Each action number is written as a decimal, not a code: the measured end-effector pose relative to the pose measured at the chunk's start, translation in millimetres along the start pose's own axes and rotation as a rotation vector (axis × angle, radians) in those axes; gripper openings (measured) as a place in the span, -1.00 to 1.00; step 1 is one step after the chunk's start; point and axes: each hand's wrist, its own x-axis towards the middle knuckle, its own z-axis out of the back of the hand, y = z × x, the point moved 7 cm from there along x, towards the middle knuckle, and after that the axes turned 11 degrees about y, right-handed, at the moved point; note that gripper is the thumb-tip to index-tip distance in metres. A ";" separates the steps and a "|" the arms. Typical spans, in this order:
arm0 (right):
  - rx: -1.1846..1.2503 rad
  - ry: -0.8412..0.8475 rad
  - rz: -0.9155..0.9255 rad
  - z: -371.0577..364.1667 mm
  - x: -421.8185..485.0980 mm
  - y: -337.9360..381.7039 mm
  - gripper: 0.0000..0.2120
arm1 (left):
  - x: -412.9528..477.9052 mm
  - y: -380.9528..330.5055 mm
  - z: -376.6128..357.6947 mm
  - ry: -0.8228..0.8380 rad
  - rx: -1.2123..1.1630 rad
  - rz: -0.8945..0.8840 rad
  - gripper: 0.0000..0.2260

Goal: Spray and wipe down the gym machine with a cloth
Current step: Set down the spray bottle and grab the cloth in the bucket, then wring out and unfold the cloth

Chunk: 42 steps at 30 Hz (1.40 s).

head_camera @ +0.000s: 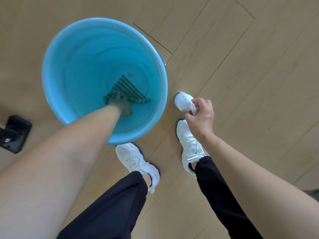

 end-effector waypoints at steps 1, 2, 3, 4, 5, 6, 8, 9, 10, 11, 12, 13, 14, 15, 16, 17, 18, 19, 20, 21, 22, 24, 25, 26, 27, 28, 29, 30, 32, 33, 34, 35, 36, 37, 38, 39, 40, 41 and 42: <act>0.009 0.005 -0.004 0.5 -0.6 0.6 -0.81 | -1.4 2.7 2.2 -0.023 -0.020 -0.005 -0.67; 0.016 0.008 -0.005 1.1 -1.3 1.7 -0.81 | -1.3 5.9 3.8 -0.042 -0.045 -0.006 -0.69; 0.022 0.007 -0.003 1.9 -1.7 2.3 -0.81 | -3.3 8.2 6.6 -0.063 -0.074 -0.008 -0.71; 0.031 0.007 -0.001 3.5 -3.5 3.2 -0.80 | -6.9 9.9 10.3 -0.082 -0.115 -0.009 -0.73; 0.040 0.008 0.000 4.9 -5.8 4.3 -0.78 | -13.2 10.2 15.1 -0.102 -0.156 -0.007 -0.75; 0.054 0.007 -0.002 6.4 -9.9 6.1 -0.75 | -24.1 8.0 21.0 -0.128 -0.189 -0.010 -0.79; 0.080 -0.015 -0.008 12.3 -22.6 11.2 -0.64 | -54.3 1.2 32.5 -0.198 -0.287 -0.027 -0.90; 0.086 -0.039 -0.004 16.6 -31.5 16.2 -0.59 | -69.6 -0.8 35.6 -0.218 -0.346 -0.026 -0.86; 0.089 -0.068 0.004 21.8 -41.9 22.9 -0.55 | -86.4 -3.2 37.1 -0.216 -0.393 -0.024 -0.78; 0.099 -0.097 0.012 27.2 -53.1 30.3 -0.53 | -105.5 -6.6 38.4 -0.208 -0.425 -0.027 -0.69; 0.113 -0.113 0.014 31.8 -64.8 38.5 -0.54 | -123.8 -10.8 40.4 -0.205 -0.458 -0.037 -0.62; 0.130 -0.108 0.014 34.7 -76.4 47.5 -0.56 | -144.4 -15.1 43.4 -0.215 -0.498 -0.054 -0.60; 0.149 -0.080 0.017 35.8 -88.6 57.6 -0.59 | -165.7 -19.4 47.4 -0.240 -0.556 -0.077 -0.61; 0.169 -0.029 0.028 34.9 -101.0 68.4 -0.62 | -187.8 -24.2 50.5 -0.269 -0.634 -0.111 -0.64; 0.188 0.035 0.043 33.0 -114.2 79.7 -0.65 | -211.2 -30.2 52.1 -0.286 -0.726 -0.154 -0.68; 0.201 0.100 0.057 31.7 -128.1 91.1 -0.67 | -235.6 -37.3 52.1 -0.283 -0.820 -0.201 -0.72; 0.212 0.158 0.073 31.8 -142.8 104.1 -0.68 | -261.1 -45.1 52.1 -0.272 -0.912 -0.252 -0.76; 0.219 0.211 0.085 33.0 -157.9 118.3 -0.69 | -286.7 -53.3 52.7 -0.263 -0.987 -0.300 -0.79; 0.226 0.262 0.093 34.8 -172.8 132.8 -0.69 | -312.3 -60.3 52.8 -0.261 -1.047 -0.338 -0.81; 0.242 0.306 0.089 36.7 -187.2 145.2 -0.68 | -338.0 -66.6 52.5 -0.264 -1.096 -0.364 -0.83; 0.276 0.344 0.073 39.7 -200.9 155.9 -0.66 | -363.5 -72.4 52.2 -0.273 -1.142 -0.383 -0.85; 0.382 0.419 0.031 47.5 -227.5 174.8 -0.62 | -412.3 -82.6 50.2 -0.304 -1.240 -0.405 -0.89; 0.430 0.442 0.022 53.2 -241.0 185.5 -0.64 | -434.7 -87.4 48.9 -0.312 -1.284 -0.416 -0.91; 0.462 0.454 0.021 60.4 -254.7 196.2 -0.68 | -457.8 -92.8 47.6 -0.316 -1.320 -0.426 -0.93; 0.480 0.462 0.025 68.6 -269.1 207.5 -0.75 | -480.3 -97.1 46.1 -0.323 -1.344 -0.431 -0.95; 0.483 0.467 0.036 77.3 -283.9 219.0 -0.82 | -503.2 -100.3 44.7 -0.341 -1.352 -0.430 -0.95; 0.473 0.470 0.049 86.0 -298.8 229.9 -0.87 | -526.2 -102.3 44.5 -0.375 -1.351 -0.424 -0.96; 0.453 0.476 0.069 94.3 -313.5 241.5 -0.89 | -549.8 -102.7 45.2 -0.419 -1.345 -0.416 -0.95; 0.402 0.496 0.116 108.9 -340.7 265.4 -0.81 | -595.2 -100.4 46.4 -0.506 -1.334 -0.393 -0.91; 0.379 0.512 0.137 115.4 -352.9 277.7 -0.79 | -616.4 -99.3 45.9 -0.532 -1.329 -0.379 -0.87; 0.357 0.531 0.162 120.9 -362.8 289.1 -0.78 | -633.5 -98.3 44.0 -0.544 -1.319 -0.367 -0.84; 0.337 0.558 0.197 125.2 -375.0 302.6 -0.78 | -652.3 -96.7 40.2 -0.560 -1.311 -0.356 -0.81; 0.315 0.581 0.230 128.7 -387.0 314.7 -0.80 | -670.7 -95.8 35.4 -0.582 -1.316 -0.350 -0.78; 0.299 0.599 0.262 131.0 -397.8 326.3 -0.83 | -687.5 -94.5 30.5 -0.613 -1.338 -0.345 -0.76; 0.271 0.624 0.298 131.5 -410.5 338.8 -0.86 | -707.8 -92.5 25.1 -0.656 -1.377 -0.341 -0.75; 0.227 0.651 0.329 130.3 -422.9 349.5 -0.89 | -725.2 -90.7 18.7 -0.691 -1.417 -0.342 -0.74; 0.167 0.675 0.349 127.7 -434.9 359.3 -0.84 | -739.6 -88.7 11.7 -0.718 -1.448 -0.349 -0.74; 0.102 0.704 0.362 122.8 -446.4 366.6 -0.74 | -752.5 -86.2 3.2 -0.742 -1.471 -0.353 -0.74; 0.047 0.737 0.376 117.0 -458.7 373.6 -0.68 | -764.9 -83.2 -5.9 -0.764 -1.492 -0.353 -0.75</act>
